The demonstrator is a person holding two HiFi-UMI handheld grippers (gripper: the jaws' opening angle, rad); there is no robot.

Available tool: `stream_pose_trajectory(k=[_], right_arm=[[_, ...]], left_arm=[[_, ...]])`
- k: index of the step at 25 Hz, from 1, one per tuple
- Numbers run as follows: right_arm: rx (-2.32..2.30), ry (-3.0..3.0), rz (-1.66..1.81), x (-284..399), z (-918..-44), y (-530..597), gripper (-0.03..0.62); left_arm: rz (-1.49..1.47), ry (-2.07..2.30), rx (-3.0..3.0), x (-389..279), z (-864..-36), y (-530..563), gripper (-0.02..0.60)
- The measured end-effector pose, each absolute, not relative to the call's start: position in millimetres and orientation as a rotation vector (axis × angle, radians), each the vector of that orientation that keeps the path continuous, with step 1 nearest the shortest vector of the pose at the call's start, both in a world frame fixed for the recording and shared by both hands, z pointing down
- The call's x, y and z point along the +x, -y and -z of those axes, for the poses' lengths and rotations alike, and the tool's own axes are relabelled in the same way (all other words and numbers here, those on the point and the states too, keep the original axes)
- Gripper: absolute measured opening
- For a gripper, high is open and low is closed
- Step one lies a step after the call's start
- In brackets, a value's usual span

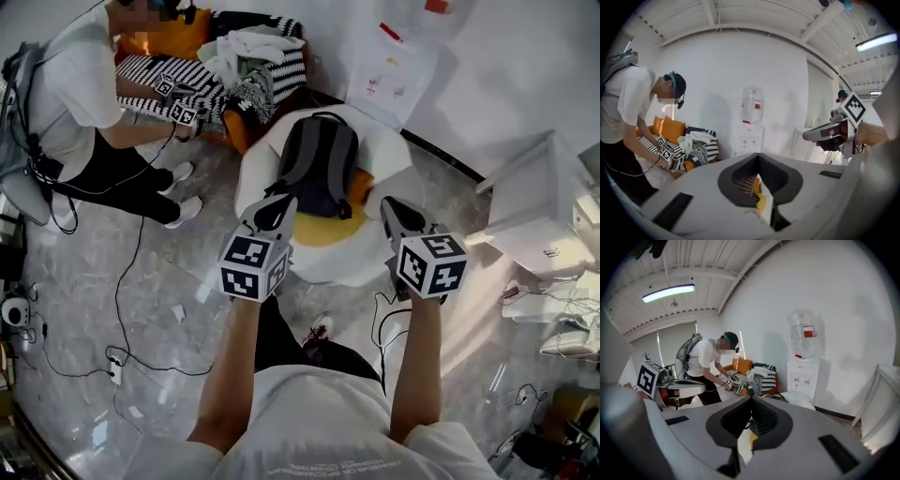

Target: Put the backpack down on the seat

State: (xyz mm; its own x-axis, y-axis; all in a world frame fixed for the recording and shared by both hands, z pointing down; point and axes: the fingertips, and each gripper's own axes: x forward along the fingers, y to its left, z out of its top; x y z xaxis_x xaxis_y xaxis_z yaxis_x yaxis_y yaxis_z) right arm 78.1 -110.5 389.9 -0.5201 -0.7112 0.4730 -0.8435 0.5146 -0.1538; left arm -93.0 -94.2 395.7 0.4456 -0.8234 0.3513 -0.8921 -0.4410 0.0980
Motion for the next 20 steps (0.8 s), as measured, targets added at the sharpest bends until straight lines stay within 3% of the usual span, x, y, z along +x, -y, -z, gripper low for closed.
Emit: stream_pose_trajectory(k=[20], right_arm=[[1.301,2.541,-0.142,92.0,-227.4,51.7,0.005]], left_arm=[[-0.224,1.619,2.658,-67.5,-244.5,28.0,0.014]])
